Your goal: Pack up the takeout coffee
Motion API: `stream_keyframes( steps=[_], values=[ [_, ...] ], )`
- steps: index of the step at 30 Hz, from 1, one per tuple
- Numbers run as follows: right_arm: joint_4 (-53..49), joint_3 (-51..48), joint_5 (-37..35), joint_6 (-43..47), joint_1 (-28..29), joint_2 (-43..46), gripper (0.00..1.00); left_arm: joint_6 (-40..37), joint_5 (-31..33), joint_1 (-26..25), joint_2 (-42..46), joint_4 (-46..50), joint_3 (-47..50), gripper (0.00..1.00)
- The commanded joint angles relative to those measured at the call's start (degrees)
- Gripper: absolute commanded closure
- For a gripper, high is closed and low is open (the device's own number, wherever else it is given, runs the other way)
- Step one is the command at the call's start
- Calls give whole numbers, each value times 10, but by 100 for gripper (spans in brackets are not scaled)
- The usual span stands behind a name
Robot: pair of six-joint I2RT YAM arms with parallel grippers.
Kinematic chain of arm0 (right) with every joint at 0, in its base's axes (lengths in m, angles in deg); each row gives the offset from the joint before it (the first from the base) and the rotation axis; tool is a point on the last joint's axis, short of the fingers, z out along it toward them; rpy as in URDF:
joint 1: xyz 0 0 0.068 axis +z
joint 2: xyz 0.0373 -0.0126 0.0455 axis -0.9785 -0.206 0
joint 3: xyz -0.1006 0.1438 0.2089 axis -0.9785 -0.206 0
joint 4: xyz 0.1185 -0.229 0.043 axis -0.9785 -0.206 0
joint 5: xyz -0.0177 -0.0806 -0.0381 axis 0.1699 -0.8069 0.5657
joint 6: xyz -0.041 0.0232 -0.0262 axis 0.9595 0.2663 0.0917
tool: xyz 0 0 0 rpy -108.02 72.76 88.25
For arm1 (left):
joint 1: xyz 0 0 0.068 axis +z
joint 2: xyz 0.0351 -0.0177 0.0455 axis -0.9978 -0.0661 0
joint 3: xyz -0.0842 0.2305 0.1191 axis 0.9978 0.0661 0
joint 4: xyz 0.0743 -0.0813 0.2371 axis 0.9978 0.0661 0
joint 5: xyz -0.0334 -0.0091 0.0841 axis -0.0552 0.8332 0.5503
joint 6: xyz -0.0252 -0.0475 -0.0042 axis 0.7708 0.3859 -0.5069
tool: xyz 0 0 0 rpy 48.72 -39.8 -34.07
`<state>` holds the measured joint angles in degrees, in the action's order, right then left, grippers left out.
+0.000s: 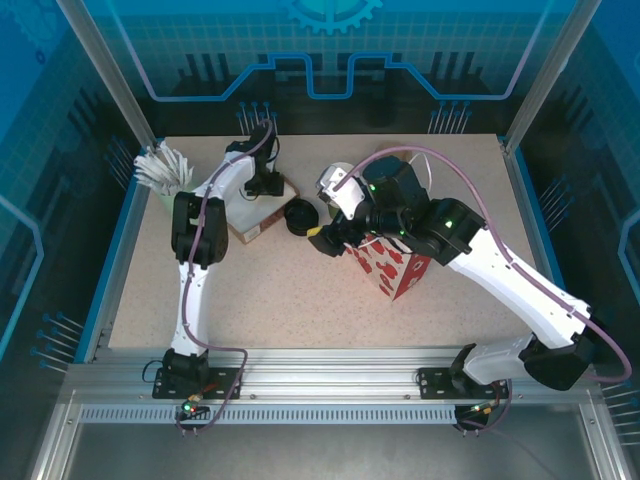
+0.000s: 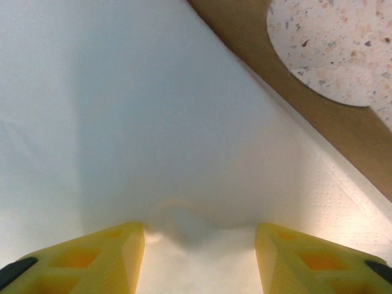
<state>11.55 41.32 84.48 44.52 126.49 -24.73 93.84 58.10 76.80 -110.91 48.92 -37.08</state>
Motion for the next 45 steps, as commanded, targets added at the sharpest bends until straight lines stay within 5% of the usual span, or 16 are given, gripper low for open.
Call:
stream_keyframes(
  steps=[1, 7, 14, 18, 30, 45],
  values=[
    [-6, 11, 1, -3, 6, -8, 10, 12, -29, 7, 34, 0, 7, 51],
    [-10, 16, 5, -2, 6, -12, 10, 11, -35, 11, 24, -1, 8, 58],
    [-11, 15, 7, -2, 5, -16, 10, -1, -31, 10, 4, 4, 4, 37],
    [-12, 17, 10, -4, 6, -19, 10, -8, -19, 10, -5, 8, 3, 35],
    [-23, 33, 14, -2, 7, -31, 10, -20, -9, 10, -26, 23, -14, 48],
    [-26, 32, 9, -1, 10, -34, 10, -15, -23, 19, -17, 25, -22, 77]
  ],
)
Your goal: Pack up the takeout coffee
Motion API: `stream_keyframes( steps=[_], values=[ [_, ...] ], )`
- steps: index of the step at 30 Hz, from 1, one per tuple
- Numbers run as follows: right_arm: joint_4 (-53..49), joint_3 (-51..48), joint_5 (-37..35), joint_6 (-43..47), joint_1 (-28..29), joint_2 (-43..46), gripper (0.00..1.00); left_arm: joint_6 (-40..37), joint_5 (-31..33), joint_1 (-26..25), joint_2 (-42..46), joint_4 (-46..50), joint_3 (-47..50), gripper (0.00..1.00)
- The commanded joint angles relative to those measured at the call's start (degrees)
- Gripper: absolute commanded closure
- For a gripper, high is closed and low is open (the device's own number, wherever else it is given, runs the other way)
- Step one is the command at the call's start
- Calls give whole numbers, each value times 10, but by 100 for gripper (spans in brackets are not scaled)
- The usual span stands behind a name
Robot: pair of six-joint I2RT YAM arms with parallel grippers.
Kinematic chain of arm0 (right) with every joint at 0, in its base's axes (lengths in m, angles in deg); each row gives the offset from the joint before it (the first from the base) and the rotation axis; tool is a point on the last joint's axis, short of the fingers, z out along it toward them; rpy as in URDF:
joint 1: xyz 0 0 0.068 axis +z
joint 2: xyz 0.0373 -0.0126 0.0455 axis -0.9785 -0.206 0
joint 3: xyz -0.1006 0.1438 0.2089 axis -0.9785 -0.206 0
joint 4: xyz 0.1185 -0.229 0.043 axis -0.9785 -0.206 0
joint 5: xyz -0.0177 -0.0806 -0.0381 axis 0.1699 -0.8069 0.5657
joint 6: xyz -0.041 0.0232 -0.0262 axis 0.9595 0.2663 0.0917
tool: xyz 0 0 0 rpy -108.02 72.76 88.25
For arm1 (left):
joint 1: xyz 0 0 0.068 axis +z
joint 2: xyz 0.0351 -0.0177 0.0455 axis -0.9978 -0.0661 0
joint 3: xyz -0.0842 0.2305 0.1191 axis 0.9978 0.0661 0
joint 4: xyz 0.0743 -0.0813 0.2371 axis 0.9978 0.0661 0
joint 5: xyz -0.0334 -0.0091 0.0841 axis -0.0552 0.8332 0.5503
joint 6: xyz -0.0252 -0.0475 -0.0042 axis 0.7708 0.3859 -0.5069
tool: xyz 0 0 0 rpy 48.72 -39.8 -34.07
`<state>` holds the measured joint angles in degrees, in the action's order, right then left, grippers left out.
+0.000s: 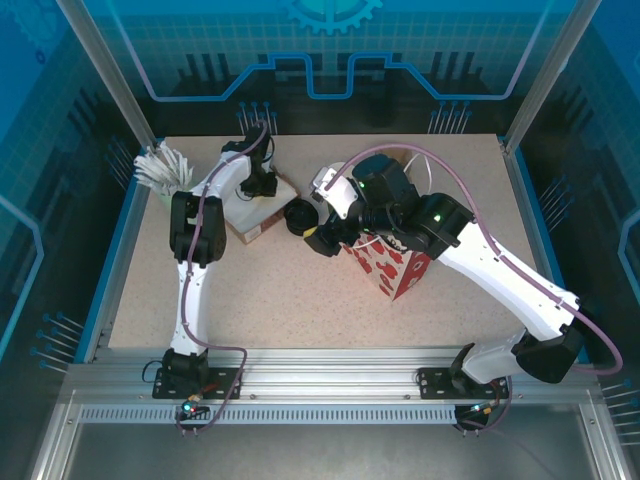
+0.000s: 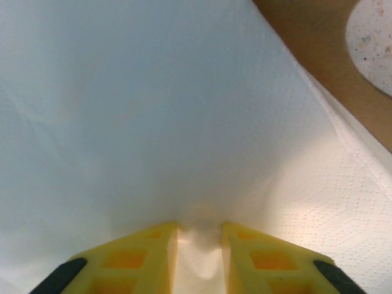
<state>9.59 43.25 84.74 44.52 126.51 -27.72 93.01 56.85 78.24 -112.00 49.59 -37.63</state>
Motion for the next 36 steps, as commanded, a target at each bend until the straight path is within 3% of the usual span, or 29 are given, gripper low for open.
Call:
stream_keyframes(
  steps=[1, 14, 36],
  values=[
    [-6, 13, 7, -2, 9, -5, 10, -7, -11, 5, -6, 18, -17, 78],
    [-8, 10, 7, -7, 11, -3, 10, -4, -24, 11, 23, 10, -9, 100],
    [14, 9, -35, -31, 7, 4, 9, 41, -63, 29, 258, -120, 171, 100]
  ],
)
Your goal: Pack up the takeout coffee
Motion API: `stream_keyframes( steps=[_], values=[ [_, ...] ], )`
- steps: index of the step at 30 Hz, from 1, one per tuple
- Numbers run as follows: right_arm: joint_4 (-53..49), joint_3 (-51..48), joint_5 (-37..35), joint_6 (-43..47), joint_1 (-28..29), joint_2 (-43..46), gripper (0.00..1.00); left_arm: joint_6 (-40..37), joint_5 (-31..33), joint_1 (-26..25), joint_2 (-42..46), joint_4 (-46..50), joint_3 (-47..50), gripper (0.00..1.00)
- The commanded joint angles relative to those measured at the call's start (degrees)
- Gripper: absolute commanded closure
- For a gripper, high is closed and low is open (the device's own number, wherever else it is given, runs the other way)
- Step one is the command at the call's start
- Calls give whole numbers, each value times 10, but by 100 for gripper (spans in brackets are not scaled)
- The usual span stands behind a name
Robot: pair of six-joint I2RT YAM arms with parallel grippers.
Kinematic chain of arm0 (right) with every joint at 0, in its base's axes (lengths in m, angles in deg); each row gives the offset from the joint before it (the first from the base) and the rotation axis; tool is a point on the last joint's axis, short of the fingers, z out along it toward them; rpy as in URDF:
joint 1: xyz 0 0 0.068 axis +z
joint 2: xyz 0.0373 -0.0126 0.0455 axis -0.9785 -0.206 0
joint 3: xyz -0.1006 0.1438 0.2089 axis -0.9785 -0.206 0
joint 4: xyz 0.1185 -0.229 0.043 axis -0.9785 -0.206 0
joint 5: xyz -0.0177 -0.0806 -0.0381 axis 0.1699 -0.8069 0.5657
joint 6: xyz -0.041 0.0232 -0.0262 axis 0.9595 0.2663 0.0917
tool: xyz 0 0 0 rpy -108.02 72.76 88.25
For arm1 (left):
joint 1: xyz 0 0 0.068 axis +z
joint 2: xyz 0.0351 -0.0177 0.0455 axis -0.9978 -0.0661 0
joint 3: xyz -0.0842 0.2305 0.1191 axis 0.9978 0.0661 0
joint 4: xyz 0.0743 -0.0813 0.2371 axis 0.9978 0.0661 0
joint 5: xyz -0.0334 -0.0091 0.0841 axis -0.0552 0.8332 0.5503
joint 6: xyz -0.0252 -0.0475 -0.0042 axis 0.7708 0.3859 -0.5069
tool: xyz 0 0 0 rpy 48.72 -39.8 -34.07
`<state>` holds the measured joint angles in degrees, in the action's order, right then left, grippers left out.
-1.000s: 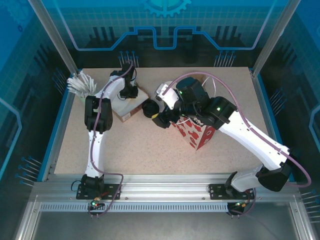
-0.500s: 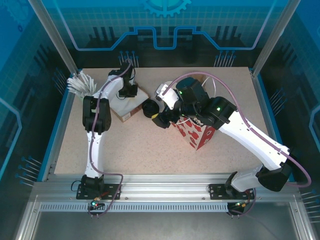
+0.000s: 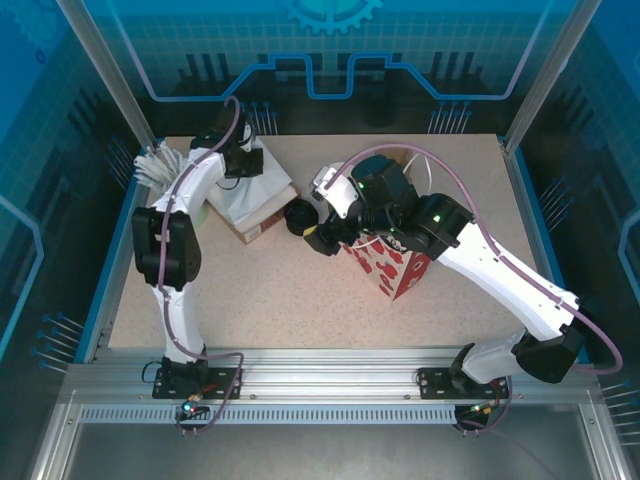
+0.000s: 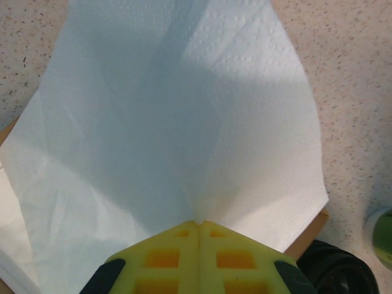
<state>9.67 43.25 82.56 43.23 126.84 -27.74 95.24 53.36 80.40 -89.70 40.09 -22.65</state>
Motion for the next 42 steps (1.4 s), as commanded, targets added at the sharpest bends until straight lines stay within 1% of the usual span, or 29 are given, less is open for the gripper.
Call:
stream_keyframes(
  steps=[1, 7, 12, 15, 17, 18, 21, 24, 25, 28, 31, 34, 36, 38, 42],
  values=[
    [16, 11, -13, -25, 1, 2, 9, 23, -34, 10, 45, -35, 33, 100],
    [19, 41, 4, -45, 0, -29, 10, 35, -74, 17, 81, -54, 79, 100],
    [17, 43, -1, -44, 1, -35, 10, 35, -116, 15, 70, -47, 93, 100],
    [15, 41, 1, -44, 1, -36, 10, 34, -125, 13, 50, -44, 92, 99],
    [13, 41, 0, -44, 1, -37, 10, 31, -129, 13, 33, -36, 82, 96],
    [13, 40, -1, -45, 1, -36, 10, 28, -131, 13, 22, -27, 75, 92],
    [10, 41, 0, -44, 1, -38, 10, 13, -119, 13, 3, -4, 52, 77],
    [9, 39, -1, -43, 1, -38, 10, -3, -101, 13, 9, 3, 52, 59],
    [8, 40, -1, -44, 1, -39, 10, -6, -92, 13, 14, 4, 58, 55],
    [6, 38, -1, -44, 2, -42, 10, -22, -76, 12, 41, 0, 87, 49],
    [10, 31, -1, -44, 1, -43, 10, -40, -84, 4, 69, -12, 134, 48],
    [8, 35, 5, -43, 1, -51, 10, -64, -81, -10, 68, -8, 152, 46],
    [6, 40, 12, -43, 1, -56, 10, -52, -55, -10, 47, 8, 133, 46],
    [3, 42, 15, -44, 1, -58, 10, -48, -46, -10, 23, 20, 110, 45],
    [4, 33, 10, -45, 1, -50, 10, -58, -27, -11, -36, 50, 46, 38]
  ],
)
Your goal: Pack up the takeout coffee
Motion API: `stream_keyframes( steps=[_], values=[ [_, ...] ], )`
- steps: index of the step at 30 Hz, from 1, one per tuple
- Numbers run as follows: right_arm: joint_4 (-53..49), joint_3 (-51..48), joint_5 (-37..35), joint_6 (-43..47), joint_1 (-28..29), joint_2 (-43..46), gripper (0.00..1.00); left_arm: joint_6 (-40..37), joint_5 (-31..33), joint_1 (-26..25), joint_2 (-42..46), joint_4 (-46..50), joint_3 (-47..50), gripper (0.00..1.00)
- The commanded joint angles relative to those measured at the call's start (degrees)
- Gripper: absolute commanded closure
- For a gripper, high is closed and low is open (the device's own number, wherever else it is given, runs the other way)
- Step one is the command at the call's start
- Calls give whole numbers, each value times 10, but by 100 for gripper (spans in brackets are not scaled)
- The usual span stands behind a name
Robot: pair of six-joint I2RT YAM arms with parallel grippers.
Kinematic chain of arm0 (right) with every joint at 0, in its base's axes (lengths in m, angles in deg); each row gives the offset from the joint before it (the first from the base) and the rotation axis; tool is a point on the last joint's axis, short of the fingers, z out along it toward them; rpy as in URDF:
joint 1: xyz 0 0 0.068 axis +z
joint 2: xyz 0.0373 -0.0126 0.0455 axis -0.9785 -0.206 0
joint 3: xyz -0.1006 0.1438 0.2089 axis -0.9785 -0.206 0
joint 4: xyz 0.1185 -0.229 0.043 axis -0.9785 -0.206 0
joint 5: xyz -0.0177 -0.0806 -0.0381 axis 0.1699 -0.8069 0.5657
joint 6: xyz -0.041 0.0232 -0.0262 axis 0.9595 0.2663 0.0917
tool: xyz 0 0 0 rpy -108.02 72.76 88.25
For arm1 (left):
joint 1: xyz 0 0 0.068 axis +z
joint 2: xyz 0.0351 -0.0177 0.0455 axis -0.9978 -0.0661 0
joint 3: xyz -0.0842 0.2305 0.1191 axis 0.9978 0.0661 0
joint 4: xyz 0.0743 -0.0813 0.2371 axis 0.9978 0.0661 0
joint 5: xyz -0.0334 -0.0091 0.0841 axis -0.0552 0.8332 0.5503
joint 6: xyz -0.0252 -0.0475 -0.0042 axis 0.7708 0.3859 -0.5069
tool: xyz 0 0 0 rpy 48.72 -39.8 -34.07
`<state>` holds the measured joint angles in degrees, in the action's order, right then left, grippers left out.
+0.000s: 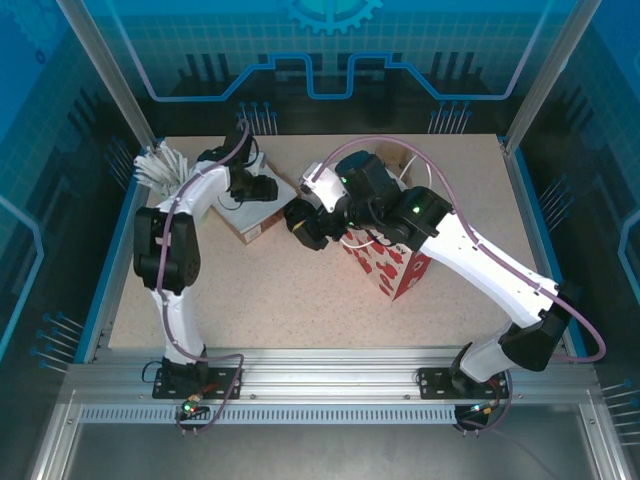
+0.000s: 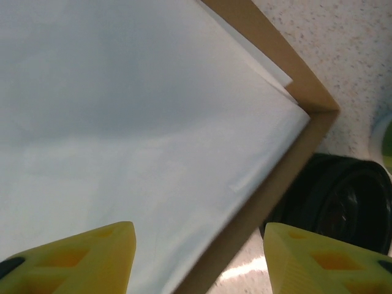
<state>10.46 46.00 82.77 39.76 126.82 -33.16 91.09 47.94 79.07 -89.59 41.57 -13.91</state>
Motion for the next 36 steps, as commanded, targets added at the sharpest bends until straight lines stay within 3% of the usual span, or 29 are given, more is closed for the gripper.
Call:
stream_keyframes(
  steps=[1, 7, 18, 23, 30, 36],
  values=[
    [-1, 2, 7, -10, 1, 7, 10, -20, 34, 2, -53, 43, -57, 36],
    [-5, 3, 7, -11, 1, 7, 10, -35, 65, -5, -112, 65, -116, 21],
    [-6, 2, 11, -15, 3, 7, 10, -41, 108, -5, -190, 118, -182, 18],
    [-8, 1, 9, -15, 4, 6, 10, -43, 116, -6, -198, 122, -182, 25],
    [-12, 9, 9, -15, 7, 1, 10, -41, 102, -2, -195, 120, -181, 50],
    [-19, 17, 10, -14, 9, -5, 10, -30, 72, 2, -175, 109, -180, 57]
  ],
)
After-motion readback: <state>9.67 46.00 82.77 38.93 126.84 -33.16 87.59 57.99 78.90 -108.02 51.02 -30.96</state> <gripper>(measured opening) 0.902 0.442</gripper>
